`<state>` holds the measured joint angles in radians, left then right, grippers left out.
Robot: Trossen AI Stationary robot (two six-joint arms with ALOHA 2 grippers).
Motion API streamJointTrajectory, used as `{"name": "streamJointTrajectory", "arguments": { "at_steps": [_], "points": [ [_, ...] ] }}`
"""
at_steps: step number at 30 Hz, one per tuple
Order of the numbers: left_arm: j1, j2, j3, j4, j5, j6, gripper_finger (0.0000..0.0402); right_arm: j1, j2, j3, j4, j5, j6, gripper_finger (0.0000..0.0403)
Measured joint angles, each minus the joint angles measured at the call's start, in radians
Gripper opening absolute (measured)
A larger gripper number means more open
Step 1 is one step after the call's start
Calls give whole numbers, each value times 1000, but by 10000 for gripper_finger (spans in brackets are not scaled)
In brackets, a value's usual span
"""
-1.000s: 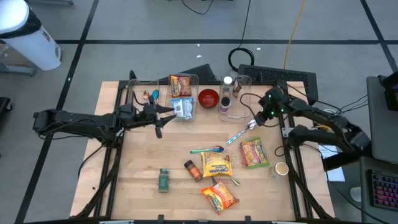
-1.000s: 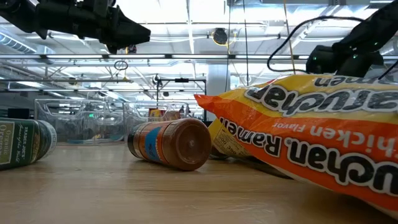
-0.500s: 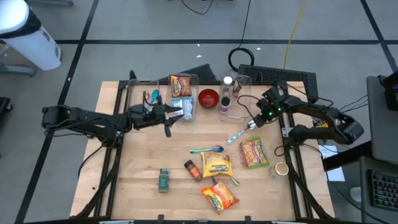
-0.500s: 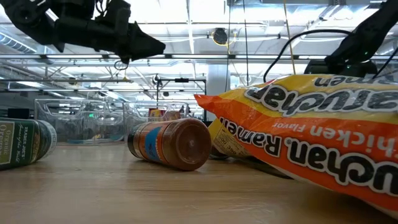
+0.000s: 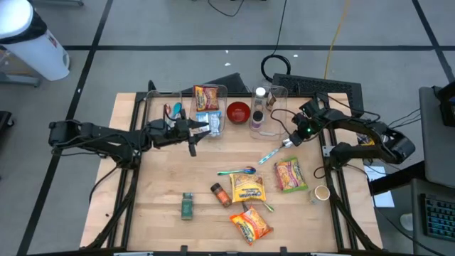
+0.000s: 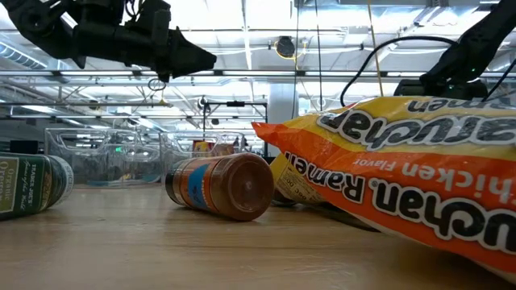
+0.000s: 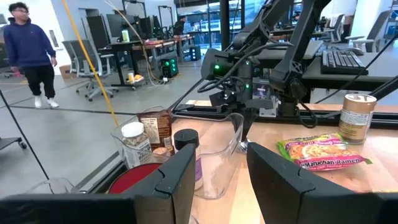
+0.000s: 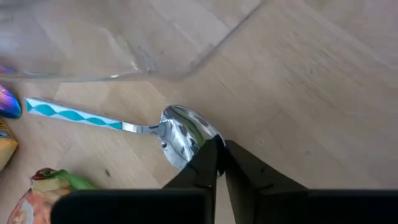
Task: Pick & Place Food Item
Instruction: Put the white spoon into the left transparent bin
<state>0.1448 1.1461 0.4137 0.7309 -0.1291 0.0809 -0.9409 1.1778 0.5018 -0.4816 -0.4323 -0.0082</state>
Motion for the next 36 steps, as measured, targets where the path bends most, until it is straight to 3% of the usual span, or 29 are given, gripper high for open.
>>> {"name": "streamJointTrajectory", "arguments": {
  "at_steps": [8,14,30,36],
  "points": [
    [0,0,0,0,0,0,152,5,0,0,-2,1,-2,5],
    [0,0,0,1,0,2,152,76,-17,-1,-1,9,36,3],
    [0,0,1,38,0,70,152,308,-247,-2,40,28,227,1],
    [0,0,5,42,-11,126,152,376,-297,-2,106,106,258,1]
  ]
}}
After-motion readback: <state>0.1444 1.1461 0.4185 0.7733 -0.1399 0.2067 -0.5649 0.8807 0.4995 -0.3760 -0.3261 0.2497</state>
